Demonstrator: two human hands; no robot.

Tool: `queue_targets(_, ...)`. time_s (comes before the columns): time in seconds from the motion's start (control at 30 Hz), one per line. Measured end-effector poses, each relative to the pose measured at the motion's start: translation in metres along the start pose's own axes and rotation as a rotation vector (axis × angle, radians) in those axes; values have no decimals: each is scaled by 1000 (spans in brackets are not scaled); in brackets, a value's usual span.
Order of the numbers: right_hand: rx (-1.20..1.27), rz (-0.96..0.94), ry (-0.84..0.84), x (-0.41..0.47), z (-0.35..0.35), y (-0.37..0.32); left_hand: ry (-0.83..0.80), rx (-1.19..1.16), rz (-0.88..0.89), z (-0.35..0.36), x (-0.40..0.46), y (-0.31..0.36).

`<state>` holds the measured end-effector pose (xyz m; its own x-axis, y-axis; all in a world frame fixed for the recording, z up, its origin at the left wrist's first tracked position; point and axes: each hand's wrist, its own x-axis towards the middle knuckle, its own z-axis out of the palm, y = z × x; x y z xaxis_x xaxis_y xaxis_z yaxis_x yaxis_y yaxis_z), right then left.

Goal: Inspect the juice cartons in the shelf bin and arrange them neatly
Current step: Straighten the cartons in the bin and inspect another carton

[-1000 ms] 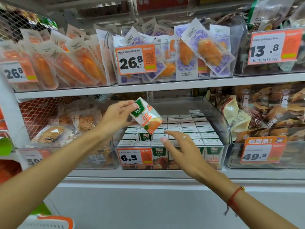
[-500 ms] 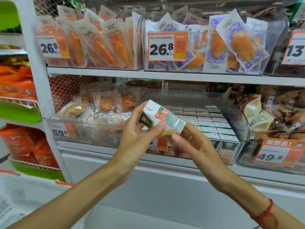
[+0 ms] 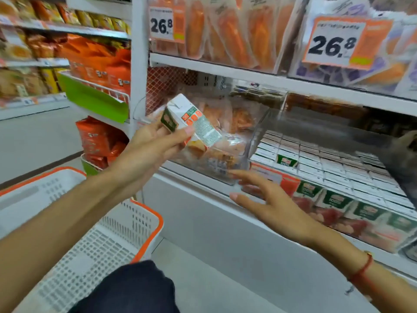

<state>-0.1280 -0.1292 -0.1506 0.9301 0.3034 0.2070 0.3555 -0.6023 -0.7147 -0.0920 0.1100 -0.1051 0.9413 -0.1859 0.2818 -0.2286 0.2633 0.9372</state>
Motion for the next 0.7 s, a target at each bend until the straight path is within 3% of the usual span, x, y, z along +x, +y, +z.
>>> queue_targets(0.27,-364,-110,-363,115,176,39,472,355,-418,-152,-44,-96)
queue_targets(0.43,-585,-173,-463,116,253,83,580,329,-629,-237,-79,-191)
queue_targets(0.57,-528,-193,-375,111,274,100,560,461,-664,-268,-93,-251)
queue_targets(0.7,-478,-214,-298,106,284,106,343,699,-779,-274,-81,-296)
